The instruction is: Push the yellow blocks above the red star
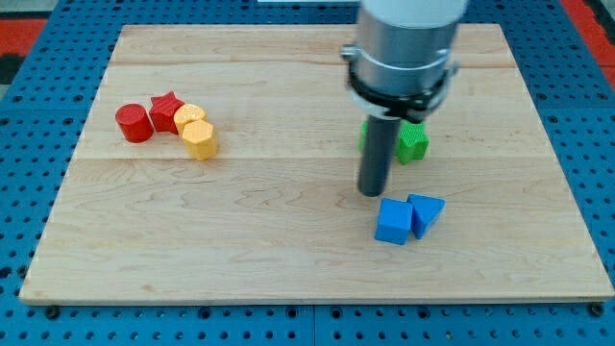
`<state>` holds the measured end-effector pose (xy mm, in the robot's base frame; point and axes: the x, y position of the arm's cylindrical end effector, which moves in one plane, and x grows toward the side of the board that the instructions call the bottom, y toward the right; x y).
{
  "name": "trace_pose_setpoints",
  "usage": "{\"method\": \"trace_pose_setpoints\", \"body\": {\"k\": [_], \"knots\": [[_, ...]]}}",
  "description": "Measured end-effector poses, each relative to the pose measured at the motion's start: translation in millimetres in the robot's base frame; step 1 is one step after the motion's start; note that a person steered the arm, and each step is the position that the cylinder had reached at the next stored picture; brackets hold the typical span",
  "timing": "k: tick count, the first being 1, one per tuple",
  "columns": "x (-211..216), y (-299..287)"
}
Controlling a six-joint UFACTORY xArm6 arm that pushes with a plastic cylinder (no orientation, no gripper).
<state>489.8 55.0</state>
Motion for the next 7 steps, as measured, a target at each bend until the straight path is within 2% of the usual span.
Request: {"method": "trace_pose_setpoints", "body": {"k": [4,5,6,7], "knots": [[-1,-62],[6,-108],[10,-184],[-10,-213]]}}
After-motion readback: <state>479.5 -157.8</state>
